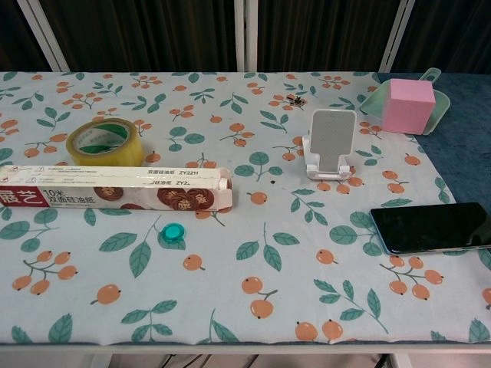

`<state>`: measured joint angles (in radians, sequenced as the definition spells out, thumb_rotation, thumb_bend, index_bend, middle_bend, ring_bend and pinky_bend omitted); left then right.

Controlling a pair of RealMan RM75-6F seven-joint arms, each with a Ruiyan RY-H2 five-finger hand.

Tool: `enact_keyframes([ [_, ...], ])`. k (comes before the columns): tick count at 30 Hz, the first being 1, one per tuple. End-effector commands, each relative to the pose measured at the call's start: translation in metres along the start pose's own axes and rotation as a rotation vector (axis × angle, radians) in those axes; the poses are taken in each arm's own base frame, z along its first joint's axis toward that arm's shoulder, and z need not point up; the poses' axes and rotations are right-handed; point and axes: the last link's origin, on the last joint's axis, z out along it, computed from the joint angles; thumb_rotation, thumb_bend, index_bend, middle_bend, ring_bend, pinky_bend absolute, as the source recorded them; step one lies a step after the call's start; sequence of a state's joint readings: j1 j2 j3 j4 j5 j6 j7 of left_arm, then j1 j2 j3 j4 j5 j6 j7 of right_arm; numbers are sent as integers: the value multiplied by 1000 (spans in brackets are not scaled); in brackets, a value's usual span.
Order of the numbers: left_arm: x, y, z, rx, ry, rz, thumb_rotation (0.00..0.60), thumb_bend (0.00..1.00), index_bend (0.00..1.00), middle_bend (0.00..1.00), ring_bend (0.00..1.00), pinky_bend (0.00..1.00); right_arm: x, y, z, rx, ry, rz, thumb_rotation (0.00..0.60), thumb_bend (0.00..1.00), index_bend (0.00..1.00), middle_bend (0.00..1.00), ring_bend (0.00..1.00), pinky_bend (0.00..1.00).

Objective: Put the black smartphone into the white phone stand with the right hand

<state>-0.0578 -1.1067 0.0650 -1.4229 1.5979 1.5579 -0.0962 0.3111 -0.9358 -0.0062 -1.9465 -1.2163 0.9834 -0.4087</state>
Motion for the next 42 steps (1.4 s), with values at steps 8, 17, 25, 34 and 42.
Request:
enact_keyframes([
  [8, -4, -11, -6, 22, -9, -19, 0, 143, 52, 42, 66, 199, -21, -62, 52, 29, -44, 3, 600, 0, 0, 0, 0, 0],
  [17, -4, -12, -6, 19, 0, -28, 0, 142, 52, 42, 66, 200, -33, -72, 69, 36, -39, 22, 600, 3, 0, 0, 0, 0],
  [25, -5, -11, -7, 19, -6, -31, 0, 142, 52, 42, 66, 200, -40, -76, 74, 43, -36, 38, 600, 48, 0, 0, 0, 0],
  [34, -6, -10, -5, 17, -1, -38, 0, 142, 52, 42, 66, 200, -41, -78, 76, 54, -32, 58, 600, 122, 95, 0, 0, 0],
  [42, -5, -12, -6, 23, -7, -39, 0, 143, 52, 42, 66, 200, -40, -77, 76, 51, -48, 59, 600, 142, 131, 0, 0, 0],
])
